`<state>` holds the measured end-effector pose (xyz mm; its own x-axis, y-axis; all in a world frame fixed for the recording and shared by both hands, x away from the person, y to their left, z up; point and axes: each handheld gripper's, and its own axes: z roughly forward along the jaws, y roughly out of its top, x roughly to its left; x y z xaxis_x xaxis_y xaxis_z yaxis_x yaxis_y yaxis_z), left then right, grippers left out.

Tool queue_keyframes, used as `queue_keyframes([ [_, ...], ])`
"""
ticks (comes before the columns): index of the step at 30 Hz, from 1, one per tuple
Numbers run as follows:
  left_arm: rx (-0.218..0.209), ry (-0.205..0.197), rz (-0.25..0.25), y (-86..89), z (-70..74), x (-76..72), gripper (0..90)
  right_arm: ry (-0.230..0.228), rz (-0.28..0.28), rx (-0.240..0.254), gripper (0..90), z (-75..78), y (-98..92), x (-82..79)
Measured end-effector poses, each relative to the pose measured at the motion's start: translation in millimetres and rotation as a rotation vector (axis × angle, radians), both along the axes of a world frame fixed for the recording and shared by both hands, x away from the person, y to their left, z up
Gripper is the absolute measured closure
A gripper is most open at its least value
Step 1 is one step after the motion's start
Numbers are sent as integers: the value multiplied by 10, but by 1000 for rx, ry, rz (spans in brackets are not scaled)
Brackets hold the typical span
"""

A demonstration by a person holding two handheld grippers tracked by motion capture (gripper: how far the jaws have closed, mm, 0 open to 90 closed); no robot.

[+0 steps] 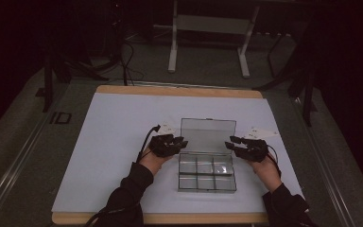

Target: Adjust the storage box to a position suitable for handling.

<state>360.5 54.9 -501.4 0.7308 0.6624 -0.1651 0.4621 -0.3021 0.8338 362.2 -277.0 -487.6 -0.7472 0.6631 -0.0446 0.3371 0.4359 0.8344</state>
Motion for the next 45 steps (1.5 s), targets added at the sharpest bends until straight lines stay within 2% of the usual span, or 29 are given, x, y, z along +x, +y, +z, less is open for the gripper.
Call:
queue_keyframes([
  [7,6,12,9,-18,-21,14,683,29,3,-9,605,-38,4,20],
  [14,11,51,15,-40,-57,32,650,63,-3,-18,567,-77,25,35],
  [22,-29,85,22,-24,-118,67,610,117,-11,-12,528,-102,32,78],
  [23,-29,85,22,-24,-118,67,605,117,-11,-12,528,-102,32,78],
  [25,-27,113,30,-46,-126,77,588,139,-18,-6,522,-106,29,94],
  [32,-22,138,37,-61,-131,86,558,190,-29,-4,514,-99,32,137],
  [37,-36,159,38,-45,-149,104,547,214,-40,-6,506,-92,39,152],
  [38,-44,175,43,-39,-157,112,545,225,-50,-10,497,-93,44,160],
  [42,-40,174,45,-43,-156,113,536,236,-55,-8,496,-94,43,170],
  [45,-18,167,58,-57,-153,111,504,272,-70,-2,488,-97,43,192],
])
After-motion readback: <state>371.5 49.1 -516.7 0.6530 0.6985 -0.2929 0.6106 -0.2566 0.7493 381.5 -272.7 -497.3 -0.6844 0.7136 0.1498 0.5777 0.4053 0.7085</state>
